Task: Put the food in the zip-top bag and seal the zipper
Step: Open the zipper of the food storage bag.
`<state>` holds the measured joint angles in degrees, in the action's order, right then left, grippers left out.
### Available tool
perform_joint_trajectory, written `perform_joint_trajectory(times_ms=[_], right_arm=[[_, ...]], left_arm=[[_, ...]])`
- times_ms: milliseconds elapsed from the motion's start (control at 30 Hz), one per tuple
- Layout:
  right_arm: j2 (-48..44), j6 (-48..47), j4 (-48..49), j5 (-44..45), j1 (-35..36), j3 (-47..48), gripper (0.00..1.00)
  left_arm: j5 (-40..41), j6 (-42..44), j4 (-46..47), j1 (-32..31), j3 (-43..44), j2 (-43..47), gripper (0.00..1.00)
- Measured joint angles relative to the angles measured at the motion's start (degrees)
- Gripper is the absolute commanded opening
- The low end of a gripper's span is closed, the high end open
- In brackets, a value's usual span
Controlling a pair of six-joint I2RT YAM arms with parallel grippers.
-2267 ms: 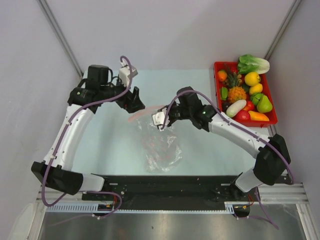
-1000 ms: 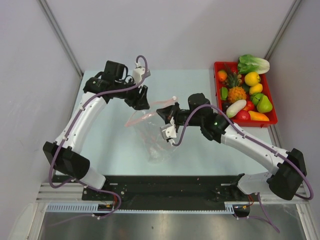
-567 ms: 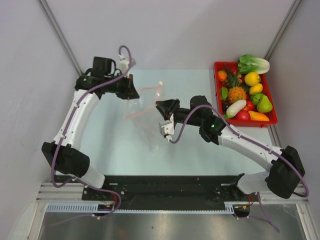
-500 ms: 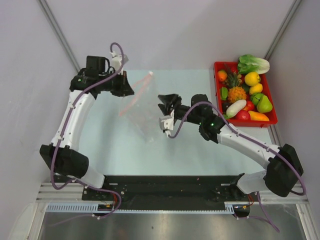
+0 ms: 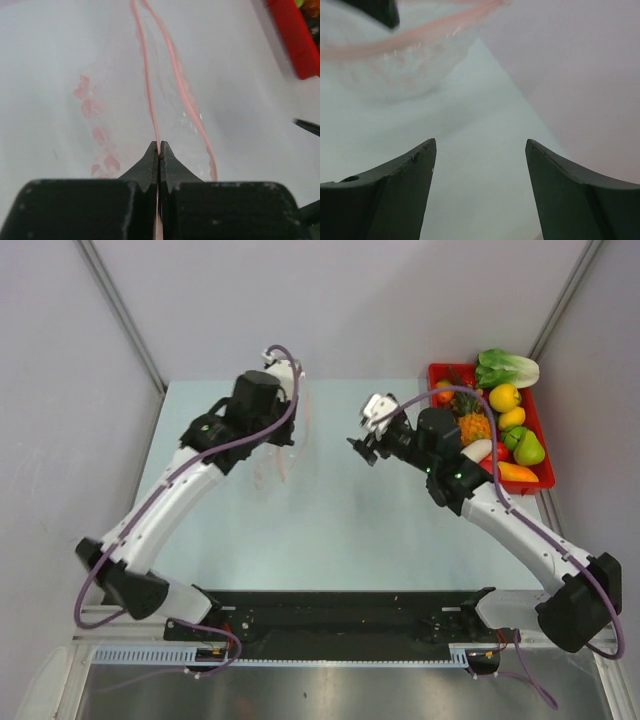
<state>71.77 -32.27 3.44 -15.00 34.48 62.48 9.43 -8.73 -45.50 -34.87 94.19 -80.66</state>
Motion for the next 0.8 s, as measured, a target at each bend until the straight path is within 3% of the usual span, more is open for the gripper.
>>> perform_joint_trajectory(times_ms=[133,300,500,800], right_arm=[[0.0,19.8,-6.0,-3.0,-6.9,3.3,0.77],[3.4,41.6,-12.9,-8.8,-15.0,3.5,0.77],[8.3,52.5,-16.4,-9.8,-14.3,3.5,0.78],[15.8,62.5,-14.4,-10.0,-12.0,3.5,0.75]], left_arm=[[3.0,-5.5,1.1,-1.4,-0.1,-10.3,0.0],[-1.9,-12.7,4.4,-1.7,-1.9,-21.0,0.0],[-8.4,-19.1,9.4,-1.9,-3.1,-21.4,0.0],[-11.3,-22.5,15.5,-2.0,-5.4,-18.3,0.0]])
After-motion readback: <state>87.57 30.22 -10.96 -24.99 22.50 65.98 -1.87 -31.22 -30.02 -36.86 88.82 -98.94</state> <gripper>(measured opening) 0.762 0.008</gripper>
